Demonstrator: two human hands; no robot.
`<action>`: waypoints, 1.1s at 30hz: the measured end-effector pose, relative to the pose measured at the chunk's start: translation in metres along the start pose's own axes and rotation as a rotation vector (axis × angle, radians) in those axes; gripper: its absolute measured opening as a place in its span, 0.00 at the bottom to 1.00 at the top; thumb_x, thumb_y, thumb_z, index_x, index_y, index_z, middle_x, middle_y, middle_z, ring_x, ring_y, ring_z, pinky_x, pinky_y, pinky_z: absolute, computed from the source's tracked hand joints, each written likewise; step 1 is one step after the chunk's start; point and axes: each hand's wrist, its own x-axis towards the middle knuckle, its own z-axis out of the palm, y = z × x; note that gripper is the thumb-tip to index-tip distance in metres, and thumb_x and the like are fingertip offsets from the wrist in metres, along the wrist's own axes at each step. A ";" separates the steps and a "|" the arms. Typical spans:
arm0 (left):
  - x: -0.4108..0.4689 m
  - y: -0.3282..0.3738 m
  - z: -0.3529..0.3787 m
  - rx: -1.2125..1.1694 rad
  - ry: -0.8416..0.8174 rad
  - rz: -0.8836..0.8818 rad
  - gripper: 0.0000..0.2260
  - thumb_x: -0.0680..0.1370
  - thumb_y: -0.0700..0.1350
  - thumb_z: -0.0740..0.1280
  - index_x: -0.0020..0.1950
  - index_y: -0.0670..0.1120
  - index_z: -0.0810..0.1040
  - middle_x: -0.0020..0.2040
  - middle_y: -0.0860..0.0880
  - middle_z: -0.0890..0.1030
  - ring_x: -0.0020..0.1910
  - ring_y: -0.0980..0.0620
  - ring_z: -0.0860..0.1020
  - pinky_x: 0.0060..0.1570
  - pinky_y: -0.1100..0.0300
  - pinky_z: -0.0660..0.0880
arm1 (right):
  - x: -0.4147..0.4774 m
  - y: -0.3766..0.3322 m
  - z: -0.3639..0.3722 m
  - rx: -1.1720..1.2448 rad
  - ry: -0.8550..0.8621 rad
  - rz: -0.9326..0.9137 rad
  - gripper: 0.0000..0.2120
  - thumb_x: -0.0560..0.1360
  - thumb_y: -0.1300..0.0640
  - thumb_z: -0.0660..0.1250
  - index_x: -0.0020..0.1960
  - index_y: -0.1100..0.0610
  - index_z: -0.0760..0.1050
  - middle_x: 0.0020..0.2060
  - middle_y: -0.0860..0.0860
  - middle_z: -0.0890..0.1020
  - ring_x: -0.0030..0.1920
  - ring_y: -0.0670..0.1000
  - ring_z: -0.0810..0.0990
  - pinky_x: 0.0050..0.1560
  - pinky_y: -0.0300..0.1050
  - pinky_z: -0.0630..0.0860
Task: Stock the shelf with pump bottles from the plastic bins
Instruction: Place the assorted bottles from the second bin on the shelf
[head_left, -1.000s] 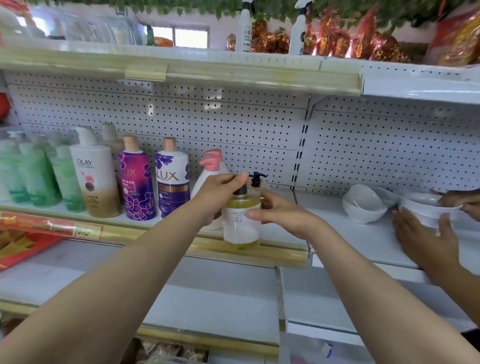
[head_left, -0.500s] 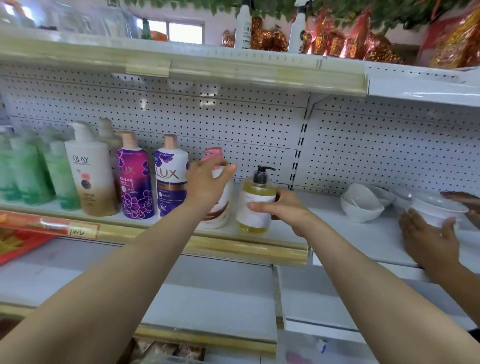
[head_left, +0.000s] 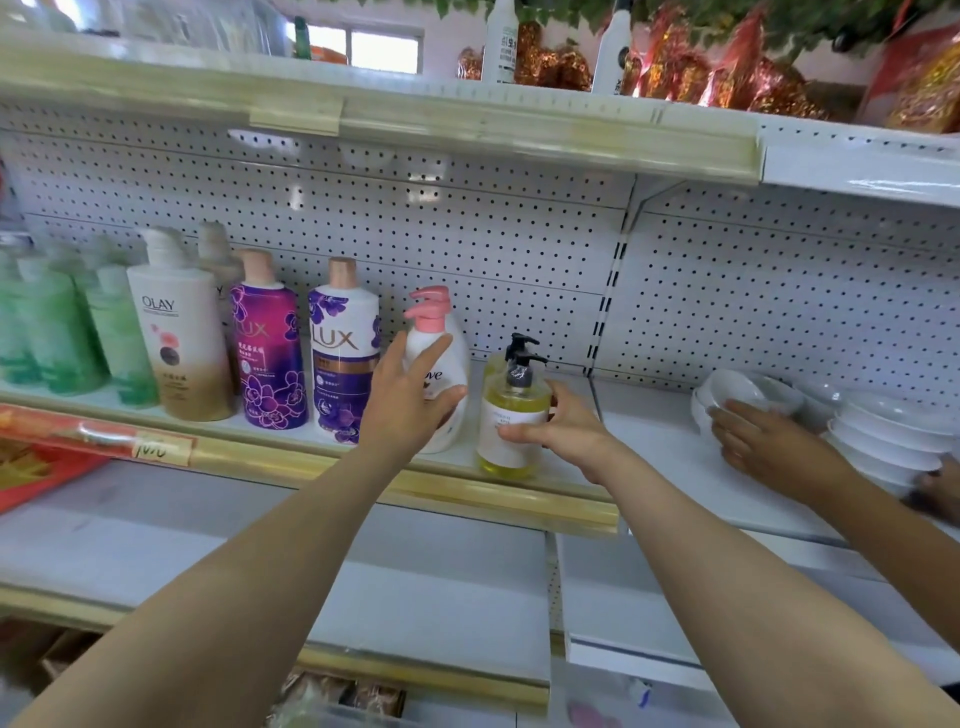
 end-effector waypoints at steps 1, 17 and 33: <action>-0.001 -0.001 0.001 0.006 0.009 0.008 0.29 0.76 0.56 0.70 0.76 0.60 0.64 0.79 0.43 0.56 0.77 0.40 0.56 0.73 0.44 0.60 | 0.002 0.000 0.000 -0.007 -0.006 -0.001 0.36 0.60 0.50 0.84 0.62 0.44 0.70 0.55 0.41 0.80 0.54 0.42 0.79 0.51 0.41 0.76; -0.005 0.002 0.007 -0.059 0.035 -0.017 0.32 0.74 0.52 0.73 0.76 0.60 0.65 0.80 0.44 0.54 0.78 0.44 0.54 0.75 0.46 0.58 | 0.023 0.015 0.006 -0.110 0.018 -0.041 0.36 0.60 0.49 0.83 0.60 0.43 0.66 0.55 0.43 0.76 0.55 0.46 0.76 0.54 0.41 0.71; -0.017 0.015 -0.033 -0.005 -0.099 -0.091 0.31 0.77 0.47 0.72 0.77 0.55 0.63 0.80 0.42 0.53 0.79 0.42 0.52 0.74 0.48 0.58 | -0.020 -0.037 0.022 -0.447 0.263 -0.023 0.45 0.69 0.44 0.77 0.77 0.56 0.58 0.73 0.55 0.68 0.71 0.57 0.68 0.63 0.47 0.68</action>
